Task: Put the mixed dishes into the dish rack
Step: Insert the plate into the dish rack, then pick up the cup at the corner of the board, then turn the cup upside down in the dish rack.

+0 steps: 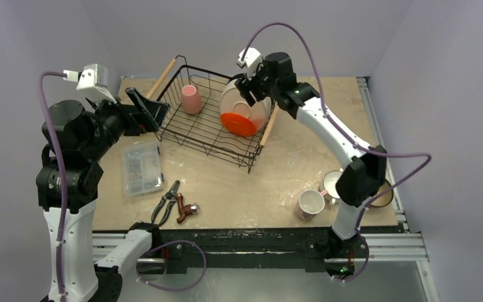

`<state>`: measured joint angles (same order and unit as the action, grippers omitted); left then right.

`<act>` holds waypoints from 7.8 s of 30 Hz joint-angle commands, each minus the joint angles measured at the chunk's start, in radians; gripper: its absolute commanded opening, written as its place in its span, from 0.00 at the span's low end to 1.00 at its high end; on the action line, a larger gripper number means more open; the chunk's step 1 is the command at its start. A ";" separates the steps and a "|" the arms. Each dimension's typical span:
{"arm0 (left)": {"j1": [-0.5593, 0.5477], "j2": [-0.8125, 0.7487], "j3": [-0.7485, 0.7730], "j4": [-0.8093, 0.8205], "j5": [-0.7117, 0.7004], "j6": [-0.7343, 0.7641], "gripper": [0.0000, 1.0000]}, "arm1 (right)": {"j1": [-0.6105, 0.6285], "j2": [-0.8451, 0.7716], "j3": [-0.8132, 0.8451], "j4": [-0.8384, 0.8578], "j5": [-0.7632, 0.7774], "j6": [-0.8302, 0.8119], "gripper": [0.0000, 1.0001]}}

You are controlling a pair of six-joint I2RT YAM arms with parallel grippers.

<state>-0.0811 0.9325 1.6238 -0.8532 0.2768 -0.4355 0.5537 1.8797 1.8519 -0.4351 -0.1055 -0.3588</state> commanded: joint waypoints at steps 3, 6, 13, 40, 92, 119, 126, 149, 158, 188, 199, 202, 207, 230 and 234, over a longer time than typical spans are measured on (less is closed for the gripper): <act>-0.012 -0.019 -0.016 0.029 -0.037 -0.154 0.94 | -0.003 -0.244 -0.105 0.181 0.039 0.130 0.78; -0.013 -0.034 -0.048 0.042 -0.020 -0.215 0.94 | -0.005 -0.321 -0.157 0.157 0.054 0.097 0.98; -0.012 -0.043 -0.089 0.017 0.027 -0.313 0.88 | 0.061 -0.318 -0.156 -0.111 -0.069 -0.112 0.99; 0.034 -0.195 -0.237 -0.001 0.129 -0.526 0.89 | -0.403 -0.602 -0.412 -0.576 0.155 0.794 0.99; 0.032 0.048 -0.301 0.254 0.382 -0.764 0.83 | -0.377 -0.745 -0.761 -0.545 0.078 0.903 0.00; 0.013 0.342 -0.351 0.985 0.687 -1.299 0.87 | -0.184 -0.371 -0.209 0.763 -0.747 1.068 0.00; -0.033 0.366 -0.364 1.160 0.686 -1.477 0.89 | -0.161 -0.348 -0.281 0.939 -0.752 1.171 0.00; -0.138 0.483 -0.289 1.398 0.704 -1.657 0.82 | -0.147 -0.271 -0.343 1.162 -0.769 1.330 0.00; -0.149 0.497 -0.262 1.420 0.708 -1.659 0.90 | -0.146 -0.252 -0.341 1.160 -0.743 1.347 0.00; -0.161 0.504 -0.233 1.449 0.671 -1.661 0.87 | -0.097 -0.224 -0.285 0.951 -0.654 1.181 0.00; -0.161 0.502 -0.258 1.518 0.643 -1.695 0.71 | -0.092 -0.228 -0.300 0.958 -0.662 1.189 0.00; -0.161 0.494 -0.277 1.531 0.626 -1.696 0.33 | -0.083 -0.243 -0.300 0.928 -0.675 1.144 0.00; -0.142 0.449 -0.315 1.465 0.601 -1.638 0.00 | -0.083 -0.297 -0.284 0.707 -0.594 1.001 0.58; -0.109 0.534 0.249 -0.100 -0.226 -0.368 0.00 | -0.332 -0.609 -0.250 -0.257 -0.115 0.632 0.99; -0.143 0.624 0.317 -0.167 -0.426 -0.383 0.00 | -0.333 -0.682 -0.328 -0.258 -0.126 0.648 0.99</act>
<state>-0.1951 1.4780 1.8641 -0.9199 0.1616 -0.9215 0.2218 1.2690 1.5608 -0.5938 -0.2962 0.3462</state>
